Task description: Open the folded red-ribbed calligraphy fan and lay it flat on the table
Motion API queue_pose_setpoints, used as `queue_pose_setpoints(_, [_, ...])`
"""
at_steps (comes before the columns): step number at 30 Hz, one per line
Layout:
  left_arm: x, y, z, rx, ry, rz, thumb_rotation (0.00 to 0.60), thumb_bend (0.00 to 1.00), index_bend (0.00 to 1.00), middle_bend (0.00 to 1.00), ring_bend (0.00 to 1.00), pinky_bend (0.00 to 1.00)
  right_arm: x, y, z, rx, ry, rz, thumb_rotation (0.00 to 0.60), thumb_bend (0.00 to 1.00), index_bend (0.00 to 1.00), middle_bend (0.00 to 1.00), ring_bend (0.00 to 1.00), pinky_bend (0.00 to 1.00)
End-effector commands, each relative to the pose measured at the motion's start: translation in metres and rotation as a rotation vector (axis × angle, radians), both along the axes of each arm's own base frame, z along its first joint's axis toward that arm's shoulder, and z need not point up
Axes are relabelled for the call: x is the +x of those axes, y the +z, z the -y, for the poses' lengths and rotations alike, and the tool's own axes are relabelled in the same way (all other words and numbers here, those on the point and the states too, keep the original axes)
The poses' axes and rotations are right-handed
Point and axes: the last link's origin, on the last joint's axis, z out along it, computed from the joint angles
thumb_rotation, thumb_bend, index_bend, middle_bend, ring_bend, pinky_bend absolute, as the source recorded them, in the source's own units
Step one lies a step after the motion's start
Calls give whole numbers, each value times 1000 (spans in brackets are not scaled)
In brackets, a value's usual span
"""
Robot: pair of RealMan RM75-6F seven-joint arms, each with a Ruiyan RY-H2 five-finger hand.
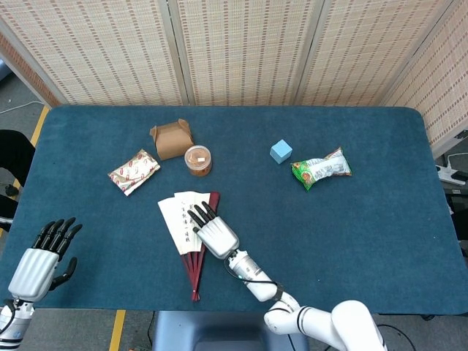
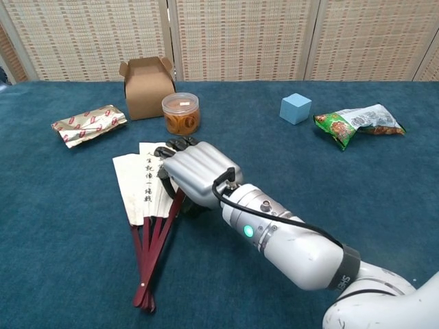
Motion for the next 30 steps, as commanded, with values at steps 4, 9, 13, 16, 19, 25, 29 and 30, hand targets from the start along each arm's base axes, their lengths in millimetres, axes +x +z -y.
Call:
queue_pose_setpoints(4, [-2, 0, 1, 2, 3, -3, 600, 510, 66, 9, 0, 86, 1, 3, 2, -17, 20, 28, 600, 591, 634, 135, 0, 12])
queue_pose_setpoints(9, [-1, -1, 1, -1, 0, -1, 600, 510, 66, 9, 0, 86, 2, 20, 6, -50, 50, 74, 600, 653, 662, 145, 0, 13])
queue_pose_setpoints(13, [1, -3, 2, -10, -6, 14, 600, 510, 87, 9, 0, 86, 7, 43, 9, -83, 75, 134, 600, 701, 681, 150, 0, 13])
queue_pose_setpoints(16, [1, -5, -1, -20, -9, 48, 600, 526, 180, 8, 0, 86, 13, 60, 10, -99, 79, 168, 600, 713, 689, 151, 0, 13])
queue_pose_setpoints(19, [0, -11, -9, -37, -2, 119, 600, 542, 307, 5, 0, 85, 18, 75, 10, -119, 88, 169, 600, 713, 700, 156, 0, 22])
queue_pose_setpoints(25, [-5, -37, -20, -186, 83, 375, 600, 445, 260, 0, 0, 46, 37, 94, 7, -113, 65, 206, 600, 713, 701, 158, 0, 30])
queue_pose_setpoints(29, [-1, -57, -36, -209, 108, 523, 600, 435, 254, 0, 0, 33, 59, 108, 7, -127, 60, 256, 600, 713, 702, 173, 0, 30])
queue_pose_setpoints(30, [2, -64, -40, -211, 112, 564, 600, 432, 251, 0, 0, 29, 63, 110, 7, -126, 53, 266, 600, 713, 702, 177, 0, 30])
